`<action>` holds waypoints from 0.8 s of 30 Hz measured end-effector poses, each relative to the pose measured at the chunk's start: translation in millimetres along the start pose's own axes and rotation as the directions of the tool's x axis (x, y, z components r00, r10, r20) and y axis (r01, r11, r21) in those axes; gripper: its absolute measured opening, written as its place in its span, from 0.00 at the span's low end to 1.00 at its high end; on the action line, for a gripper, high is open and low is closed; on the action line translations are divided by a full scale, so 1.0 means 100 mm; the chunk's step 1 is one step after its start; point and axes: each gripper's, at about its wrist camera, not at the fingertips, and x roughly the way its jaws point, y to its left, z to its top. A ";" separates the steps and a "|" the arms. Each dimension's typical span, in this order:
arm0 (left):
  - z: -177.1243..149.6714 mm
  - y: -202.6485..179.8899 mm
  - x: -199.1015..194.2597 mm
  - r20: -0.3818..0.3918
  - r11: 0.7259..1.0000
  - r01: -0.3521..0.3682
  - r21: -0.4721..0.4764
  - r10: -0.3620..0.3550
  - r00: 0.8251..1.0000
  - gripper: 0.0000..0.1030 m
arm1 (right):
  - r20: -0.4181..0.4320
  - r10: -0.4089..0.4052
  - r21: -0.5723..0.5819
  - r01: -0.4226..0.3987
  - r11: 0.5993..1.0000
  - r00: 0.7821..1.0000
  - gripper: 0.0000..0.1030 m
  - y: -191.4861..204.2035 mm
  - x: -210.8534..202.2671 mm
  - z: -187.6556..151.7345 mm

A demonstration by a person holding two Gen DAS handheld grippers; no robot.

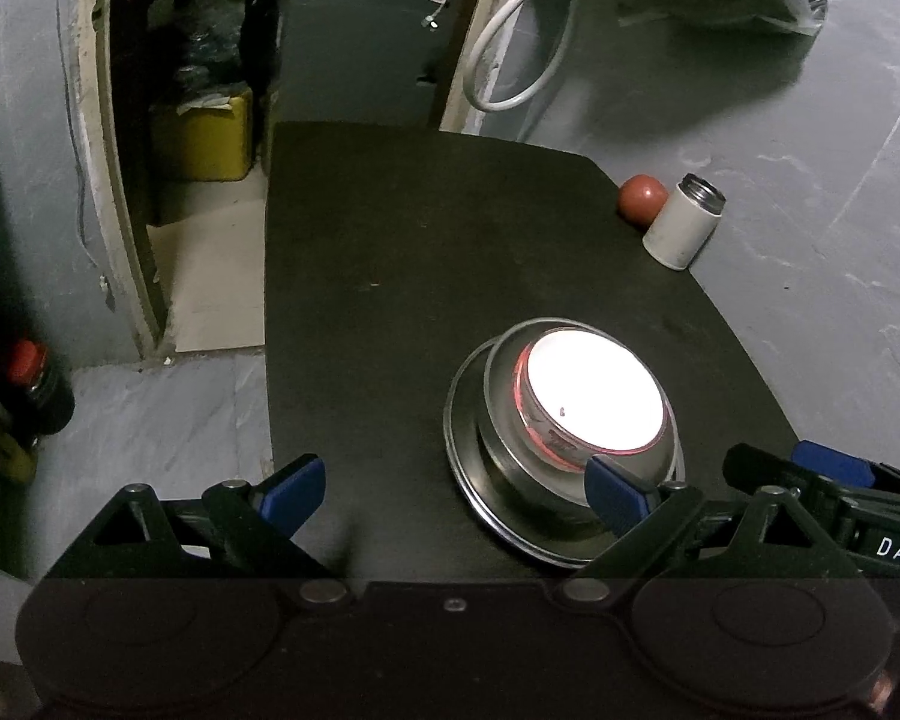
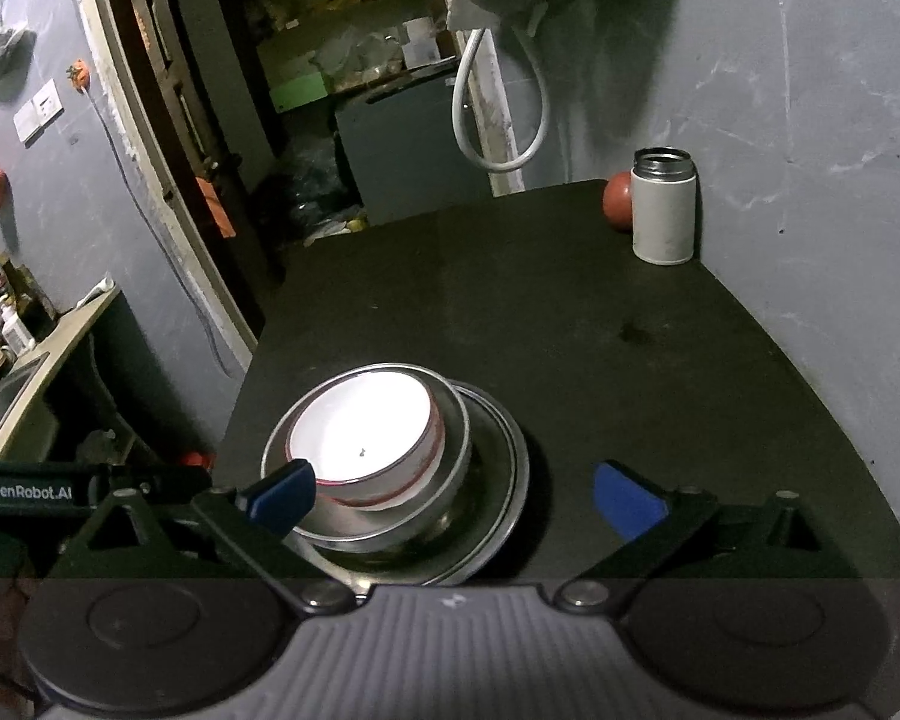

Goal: Organize plates and bowls

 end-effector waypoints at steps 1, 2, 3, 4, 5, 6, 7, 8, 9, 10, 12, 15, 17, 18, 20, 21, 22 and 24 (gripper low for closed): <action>0.00 0.01 -0.01 -0.001 1.000 0.003 0.002 -0.003 1.000 0.91 | 0.003 -0.004 0.003 0.004 1.000 1.000 0.99 0.01 -0.01 -0.01; -0.01 0.03 -0.01 -0.003 1.000 0.006 0.004 -0.006 1.000 0.91 | 0.004 -0.008 0.005 0.008 1.000 1.000 0.99 0.03 -0.02 -0.02; -0.01 0.04 -0.02 -0.004 1.000 0.010 0.005 -0.010 1.000 0.91 | 0.004 -0.012 0.007 0.012 1.000 1.000 0.99 0.04 -0.03 -0.03; -0.02 0.05 -0.02 -0.004 1.000 0.014 0.005 -0.014 1.000 0.91 | 0.004 -0.017 0.008 0.017 1.000 1.000 0.99 0.05 -0.04 -0.04; -0.02 0.06 -0.03 -0.004 1.000 0.019 0.005 -0.019 1.000 0.91 | 0.005 -0.021 0.007 0.021 1.000 1.000 0.99 0.07 -0.05 -0.05; -0.03 0.06 -0.03 -0.004 1.000 0.025 0.007 -0.025 1.000 0.91 | 0.006 -0.025 0.005 0.025 1.000 1.000 0.99 0.08 -0.07 -0.06; -0.03 0.07 -0.04 -0.005 1.000 0.030 0.008 -0.030 1.000 0.91 | 0.009 -0.030 0.005 0.030 1.000 1.000 0.99 0.10 -0.08 -0.07; -0.04 0.07 -0.05 -0.005 0.999 0.034 0.008 -0.034 0.999 0.91 | 0.012 -0.035 0.004 0.035 0.999 0.999 0.99 0.11 -0.09 -0.07; -0.05 0.08 -0.06 -0.003 0.999 0.038 0.007 -0.038 0.999 0.91 | 0.016 -0.040 0.003 0.040 0.999 0.999 0.99 0.12 -0.11 -0.07; -0.06 0.10 -0.08 0.000 0.999 0.043 0.005 -0.043 0.999 0.91 | 0.021 -0.045 0.001 0.045 0.999 0.999 0.99 0.14 -0.14 -0.08; -0.07 0.12 -0.10 0.007 0.999 0.051 0.002 -0.051 0.999 0.91 | 0.031 -0.052 -0.006 0.053 0.999 0.998 0.99 0.18 -0.18 -0.09; -0.09 0.12 -0.14 0.010 0.998 0.062 0.010 -0.062 0.998 0.91 | 0.040 -0.060 -0.011 0.061 0.998 0.997 0.99 0.22 -0.24 -0.13; -0.12 0.13 -0.17 0.009 0.998 0.067 0.017 -0.067 0.998 0.92 | 0.043 -0.065 -0.009 0.065 0.998 0.997 0.99 0.23 -0.27 -0.15; -0.14 0.13 -0.19 0.007 0.997 0.069 0.020 -0.069 0.998 0.92 | 0.044 -0.066 -0.007 0.067 0.998 0.997 0.99 0.25 -0.29 -0.17; -0.17 0.15 -0.22 0.004 0.997 0.070 0.022 -0.070 0.998 0.92 | 0.043 -0.068 -0.003 0.069 0.998 0.997 0.99 0.27 -0.31 -0.20; -0.18 0.16 -0.23 0.002 0.997 0.071 0.023 -0.071 0.997 0.92 | 0.043 -0.070 -0.002 0.070 0.998 0.997 0.99 0.28 -0.33 -0.22; -0.20 0.17 -0.25 0.001 0.997 0.071 0.024 -0.071 0.997 0.92 | 0.042 -0.070 -0.001 0.071 0.998 0.997 0.99 0.29 -0.34 -0.24; -0.24 0.17 -0.28 -0.003 0.997 0.071 0.027 -0.071 0.997 0.92 | 0.041 -0.072 0.003 0.072 0.997 0.997 0.99 0.30 -0.37 -0.28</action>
